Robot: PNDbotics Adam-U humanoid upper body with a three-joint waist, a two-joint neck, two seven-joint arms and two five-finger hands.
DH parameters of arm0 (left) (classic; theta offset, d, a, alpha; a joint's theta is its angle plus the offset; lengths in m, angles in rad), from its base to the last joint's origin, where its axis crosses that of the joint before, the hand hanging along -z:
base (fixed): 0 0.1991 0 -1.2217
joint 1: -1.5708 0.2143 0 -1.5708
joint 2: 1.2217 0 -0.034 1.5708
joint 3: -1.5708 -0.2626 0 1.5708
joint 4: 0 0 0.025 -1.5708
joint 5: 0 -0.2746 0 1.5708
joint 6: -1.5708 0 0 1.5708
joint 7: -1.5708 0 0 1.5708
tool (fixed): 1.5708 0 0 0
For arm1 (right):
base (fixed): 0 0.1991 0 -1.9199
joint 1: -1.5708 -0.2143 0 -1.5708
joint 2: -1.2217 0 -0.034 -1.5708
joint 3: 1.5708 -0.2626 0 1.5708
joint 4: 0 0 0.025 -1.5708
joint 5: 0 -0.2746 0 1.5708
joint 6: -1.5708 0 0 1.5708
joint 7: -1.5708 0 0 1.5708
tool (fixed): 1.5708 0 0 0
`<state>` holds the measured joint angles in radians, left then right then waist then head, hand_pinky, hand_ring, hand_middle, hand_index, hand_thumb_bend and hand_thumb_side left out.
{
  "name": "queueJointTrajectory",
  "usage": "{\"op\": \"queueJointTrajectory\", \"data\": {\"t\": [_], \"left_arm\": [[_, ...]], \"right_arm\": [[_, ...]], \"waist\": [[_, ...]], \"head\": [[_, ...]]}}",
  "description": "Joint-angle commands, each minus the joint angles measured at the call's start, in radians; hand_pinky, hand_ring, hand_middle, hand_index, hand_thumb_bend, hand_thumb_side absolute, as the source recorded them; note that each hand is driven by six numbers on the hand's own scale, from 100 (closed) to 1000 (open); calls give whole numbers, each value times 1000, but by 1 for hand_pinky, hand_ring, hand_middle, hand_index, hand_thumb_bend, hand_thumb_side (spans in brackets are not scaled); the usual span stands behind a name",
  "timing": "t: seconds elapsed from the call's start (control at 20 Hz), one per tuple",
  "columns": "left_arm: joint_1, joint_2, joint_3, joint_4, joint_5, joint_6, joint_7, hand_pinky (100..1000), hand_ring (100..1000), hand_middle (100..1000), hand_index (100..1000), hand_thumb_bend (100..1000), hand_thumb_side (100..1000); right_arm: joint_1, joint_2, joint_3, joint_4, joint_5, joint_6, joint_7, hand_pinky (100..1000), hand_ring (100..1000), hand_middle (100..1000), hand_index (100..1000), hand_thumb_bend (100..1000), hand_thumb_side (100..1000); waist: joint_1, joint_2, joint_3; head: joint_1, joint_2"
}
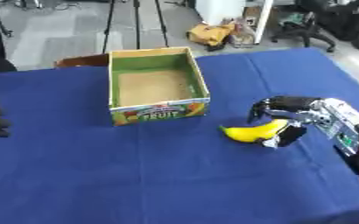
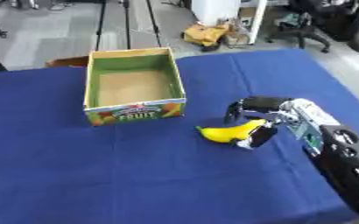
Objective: Pick up objects on the table and place them in the box.
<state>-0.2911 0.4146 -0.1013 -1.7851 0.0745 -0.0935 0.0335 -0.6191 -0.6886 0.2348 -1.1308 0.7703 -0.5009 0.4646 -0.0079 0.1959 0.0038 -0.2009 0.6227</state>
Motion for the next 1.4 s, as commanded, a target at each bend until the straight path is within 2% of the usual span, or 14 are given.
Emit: {"op": "queueJointTrajectory", "data": {"t": [0.05,0.6,0.95,1.4], "left_arm": [[-16,12,3,-14,1,-1,-1,567,601,613,766,496,832],[-17,11,3,-15,1,-1,-1,568,601,612,765,500,826],[-17,11,4,-15,1,-1,0,568,600,611,765,498,832],[-16,10,4,-14,1,-1,1,567,600,609,765,499,831]], "right_arm": [[-12,-19,-7,-5,8,-5,-1,692,744,764,792,284,399],[-5,-15,-2,-6,33,-13,-15,687,737,756,779,304,375],[-2,-11,-2,-2,44,-15,-25,684,733,753,771,280,390],[-2,-8,-1,-3,44,-14,-31,679,726,747,750,247,362]], "waist": [[0,-16,0],[2,-16,-2],[3,-14,-3],[3,-15,-3]], "head": [[-1,4],[-2,4],[-3,4],[-4,2]]}}
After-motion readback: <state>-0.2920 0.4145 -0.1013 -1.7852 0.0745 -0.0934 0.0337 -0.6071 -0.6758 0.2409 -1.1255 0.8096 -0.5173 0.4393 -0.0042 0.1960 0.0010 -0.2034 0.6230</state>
